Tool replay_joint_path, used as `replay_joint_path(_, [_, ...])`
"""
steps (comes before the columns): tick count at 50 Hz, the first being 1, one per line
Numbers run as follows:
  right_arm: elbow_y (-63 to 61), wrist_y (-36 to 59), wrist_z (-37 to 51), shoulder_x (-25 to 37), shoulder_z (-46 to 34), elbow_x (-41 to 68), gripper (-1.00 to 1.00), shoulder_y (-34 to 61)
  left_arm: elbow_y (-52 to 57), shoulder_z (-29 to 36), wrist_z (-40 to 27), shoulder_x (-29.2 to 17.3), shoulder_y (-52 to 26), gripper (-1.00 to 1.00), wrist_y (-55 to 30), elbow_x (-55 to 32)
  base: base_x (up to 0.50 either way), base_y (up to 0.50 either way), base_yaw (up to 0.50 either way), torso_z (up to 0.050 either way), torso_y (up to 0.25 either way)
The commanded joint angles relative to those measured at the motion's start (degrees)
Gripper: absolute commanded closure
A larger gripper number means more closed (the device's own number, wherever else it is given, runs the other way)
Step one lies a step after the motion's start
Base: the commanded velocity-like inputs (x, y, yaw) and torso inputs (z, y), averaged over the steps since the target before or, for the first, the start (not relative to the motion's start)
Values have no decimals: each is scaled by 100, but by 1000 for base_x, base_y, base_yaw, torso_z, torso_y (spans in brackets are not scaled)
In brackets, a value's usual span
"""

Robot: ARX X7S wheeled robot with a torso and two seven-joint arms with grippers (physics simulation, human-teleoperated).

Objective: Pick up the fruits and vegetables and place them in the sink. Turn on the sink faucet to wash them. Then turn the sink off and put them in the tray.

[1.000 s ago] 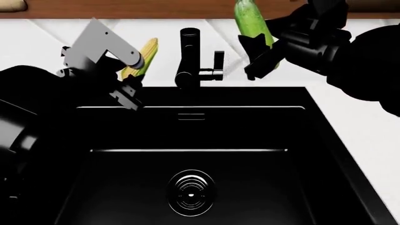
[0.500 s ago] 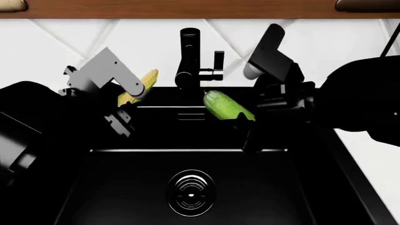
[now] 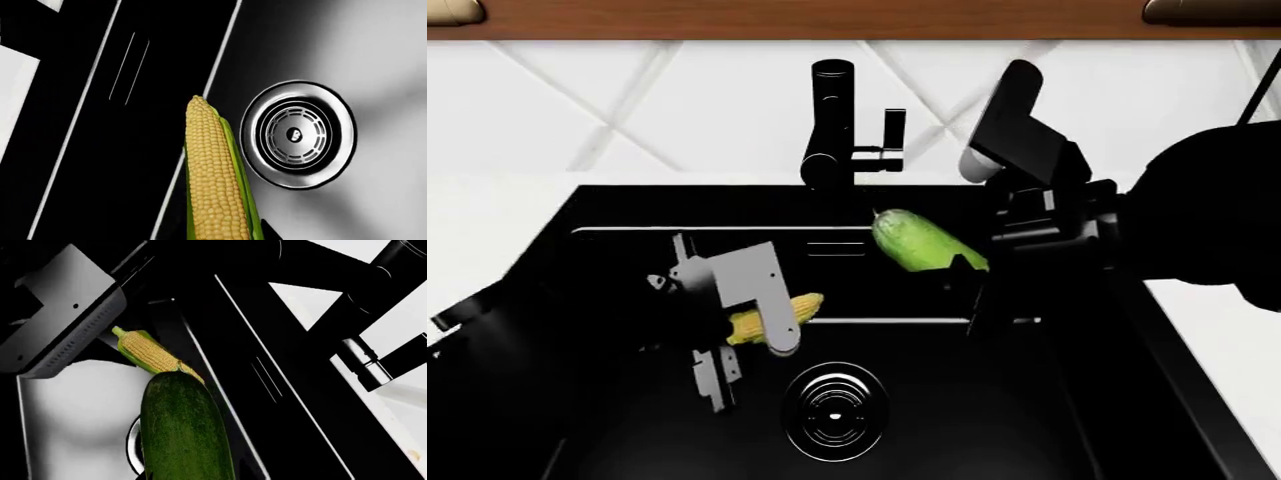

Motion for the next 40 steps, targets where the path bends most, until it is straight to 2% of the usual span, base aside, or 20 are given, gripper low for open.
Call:
replay_joint_path(1, [-305, 208, 150, 169, -45, 86, 100, -42, -686, 410, -164, 749, 501, 100, 808, 134, 0, 0, 0, 0, 0])
replay_joint_path(11, [-559, 348, 463, 246, -50, 372, 100, -211, -1672, 485, -367, 1312, 856, 100, 1461, 293, 0, 0, 0, 0, 0])
replay_joint_path(32, [-875, 696, 850, 382, 70, 823, 100, -28, -3474, 1174, -361, 1938, 1341, 100, 2437, 754, 0, 0, 0, 0, 0])
replay_joint_path(33, [-887, 699, 863, 389, 70, 832, 100, -32, -3483, 1171, -372, 1939, 1340, -100, 2434, 758, 0, 0, 0, 0, 0])
replay_joint_path(40, [-904, 689, 861, 373, 52, 812, 100, -52, -3253, 978, -568, 1788, 1396, -100, 2236, 679, 0, 0, 0, 0, 0])
